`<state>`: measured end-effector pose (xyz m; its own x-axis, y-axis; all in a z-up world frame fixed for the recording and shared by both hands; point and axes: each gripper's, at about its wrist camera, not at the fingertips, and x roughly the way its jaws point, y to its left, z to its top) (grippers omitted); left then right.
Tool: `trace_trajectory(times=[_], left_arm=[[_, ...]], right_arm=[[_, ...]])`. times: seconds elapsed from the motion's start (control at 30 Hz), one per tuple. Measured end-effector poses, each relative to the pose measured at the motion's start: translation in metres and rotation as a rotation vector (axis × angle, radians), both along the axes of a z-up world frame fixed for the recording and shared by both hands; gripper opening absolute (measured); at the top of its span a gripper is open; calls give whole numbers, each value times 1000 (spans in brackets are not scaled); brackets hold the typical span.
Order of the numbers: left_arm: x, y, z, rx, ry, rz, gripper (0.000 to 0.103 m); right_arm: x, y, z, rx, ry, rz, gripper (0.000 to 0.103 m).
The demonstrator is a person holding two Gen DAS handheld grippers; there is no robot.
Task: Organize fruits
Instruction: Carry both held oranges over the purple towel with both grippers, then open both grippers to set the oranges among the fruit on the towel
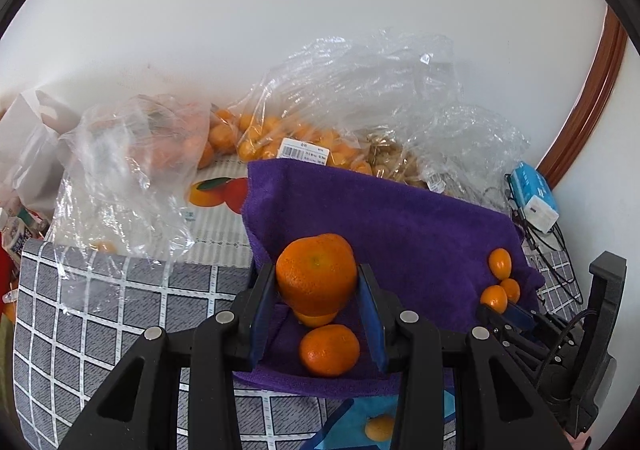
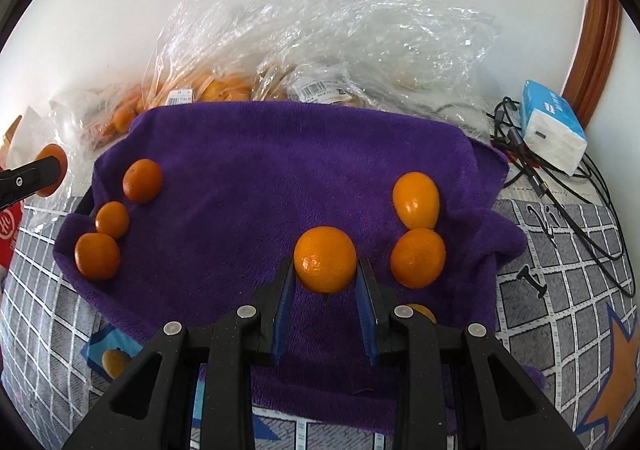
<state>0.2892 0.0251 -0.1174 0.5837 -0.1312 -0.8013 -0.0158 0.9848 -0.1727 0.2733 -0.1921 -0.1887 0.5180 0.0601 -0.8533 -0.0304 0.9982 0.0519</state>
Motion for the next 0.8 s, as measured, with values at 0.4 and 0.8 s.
trace_trajectory(times=[0.4, 0.8], left_arm=[[18, -26, -26, 8, 43, -56, 38], [32, -50, -48, 37, 105, -87, 38]], right_arm=[[4, -6, -3, -52, 12, -9, 32], [-6, -33, 31, -86, -71, -57, 41]])
